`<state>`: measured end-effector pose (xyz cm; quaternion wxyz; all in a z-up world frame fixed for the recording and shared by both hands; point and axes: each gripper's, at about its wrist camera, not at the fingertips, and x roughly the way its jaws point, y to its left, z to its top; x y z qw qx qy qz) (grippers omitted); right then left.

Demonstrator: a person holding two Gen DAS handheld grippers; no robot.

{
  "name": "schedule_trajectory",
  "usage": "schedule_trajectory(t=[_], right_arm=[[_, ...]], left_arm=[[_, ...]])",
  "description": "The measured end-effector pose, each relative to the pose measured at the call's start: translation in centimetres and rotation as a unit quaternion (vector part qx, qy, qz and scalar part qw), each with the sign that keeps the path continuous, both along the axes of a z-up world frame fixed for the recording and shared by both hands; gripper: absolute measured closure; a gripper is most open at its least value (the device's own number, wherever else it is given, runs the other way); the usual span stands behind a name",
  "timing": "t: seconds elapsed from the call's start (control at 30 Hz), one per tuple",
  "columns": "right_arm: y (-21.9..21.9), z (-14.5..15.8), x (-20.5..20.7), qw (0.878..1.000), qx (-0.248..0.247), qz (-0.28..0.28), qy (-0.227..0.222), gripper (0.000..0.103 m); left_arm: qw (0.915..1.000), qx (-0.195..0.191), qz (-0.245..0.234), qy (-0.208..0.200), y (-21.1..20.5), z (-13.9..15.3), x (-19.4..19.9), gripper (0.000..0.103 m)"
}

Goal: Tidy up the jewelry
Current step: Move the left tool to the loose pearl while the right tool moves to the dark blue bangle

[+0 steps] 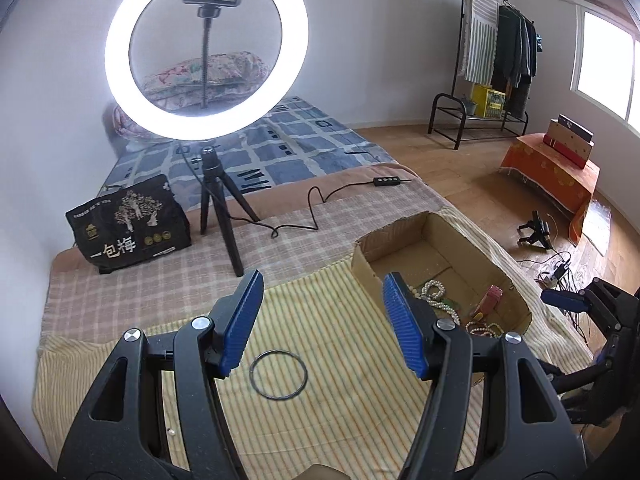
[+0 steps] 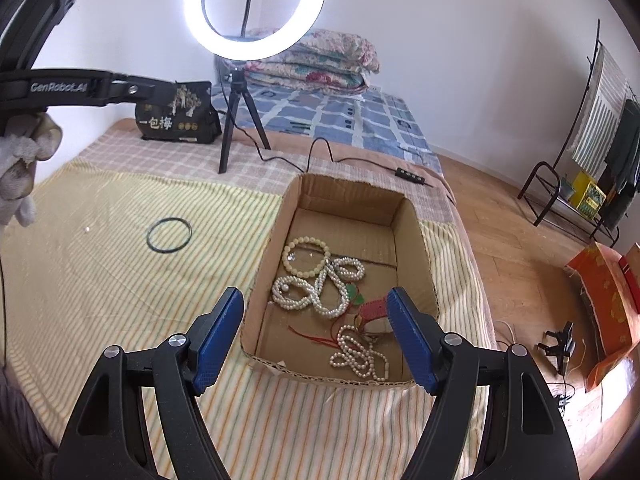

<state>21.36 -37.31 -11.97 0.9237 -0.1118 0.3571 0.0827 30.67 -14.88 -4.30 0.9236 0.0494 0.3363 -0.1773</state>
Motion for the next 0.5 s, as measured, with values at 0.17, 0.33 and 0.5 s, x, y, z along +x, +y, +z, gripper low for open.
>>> schedule_trajectory(t=[0.17, 0.33, 0.5], right_arm=[[1.7, 0.4, -0.3, 1.000, -0.002, 0.018, 0.003, 0.029], [3.5, 0.7, -0.5, 0.999, -0.002, 0.043, 0.007, 0.029], [5.4, 0.6, -0.1, 0.998, 0.011, 0.057, 0.014, 0.027]], left_arm=[[0.9997, 0.001, 0.023, -0.004, 3.9, 0.5, -1.3, 0.039], [0.9989, -0.002, 0.046, -0.007, 8.1, 0.5, -2.7, 0.039], [0.9974, 0.013, 0.070, 0.001, 11.9, -0.5, -4.0, 0.039]])
